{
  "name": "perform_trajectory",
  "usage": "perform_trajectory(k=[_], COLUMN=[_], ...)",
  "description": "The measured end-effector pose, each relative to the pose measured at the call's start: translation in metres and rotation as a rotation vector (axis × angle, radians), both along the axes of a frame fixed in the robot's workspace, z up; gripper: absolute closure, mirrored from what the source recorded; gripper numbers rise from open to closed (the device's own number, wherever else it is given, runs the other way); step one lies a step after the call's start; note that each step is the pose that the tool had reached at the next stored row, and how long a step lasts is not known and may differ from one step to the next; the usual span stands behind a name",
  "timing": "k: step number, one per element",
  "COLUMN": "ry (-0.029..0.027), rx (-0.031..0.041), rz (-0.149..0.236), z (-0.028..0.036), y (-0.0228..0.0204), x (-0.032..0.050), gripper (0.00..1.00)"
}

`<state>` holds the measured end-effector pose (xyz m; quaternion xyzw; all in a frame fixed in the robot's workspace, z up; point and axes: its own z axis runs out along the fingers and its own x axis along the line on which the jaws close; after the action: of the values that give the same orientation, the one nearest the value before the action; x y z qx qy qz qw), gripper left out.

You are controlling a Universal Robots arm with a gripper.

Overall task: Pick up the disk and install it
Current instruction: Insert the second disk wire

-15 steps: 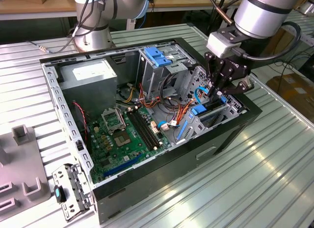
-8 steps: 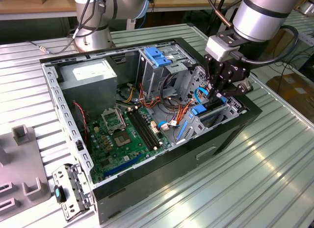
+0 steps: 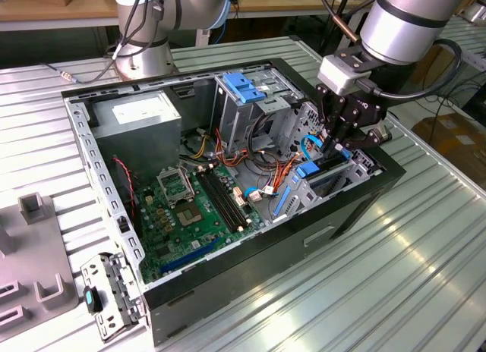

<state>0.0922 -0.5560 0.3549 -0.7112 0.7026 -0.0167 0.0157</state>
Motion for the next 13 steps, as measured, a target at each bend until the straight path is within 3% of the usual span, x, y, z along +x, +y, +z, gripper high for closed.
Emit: perform_trajectory(k=[2, 8, 13], ry=[-0.0002, -0.0002, -0.0001], rx=[0.0006, 0.0139, 0.0177], rz=[0.000, -0.003, -0.003], z=[-0.0003, -0.0016, -0.0030], y=[0.0000, -0.0003, -0.0019], x=[0.0000, 0.0002, 0.0002], gripper=[0.84, 0.84, 0.84])
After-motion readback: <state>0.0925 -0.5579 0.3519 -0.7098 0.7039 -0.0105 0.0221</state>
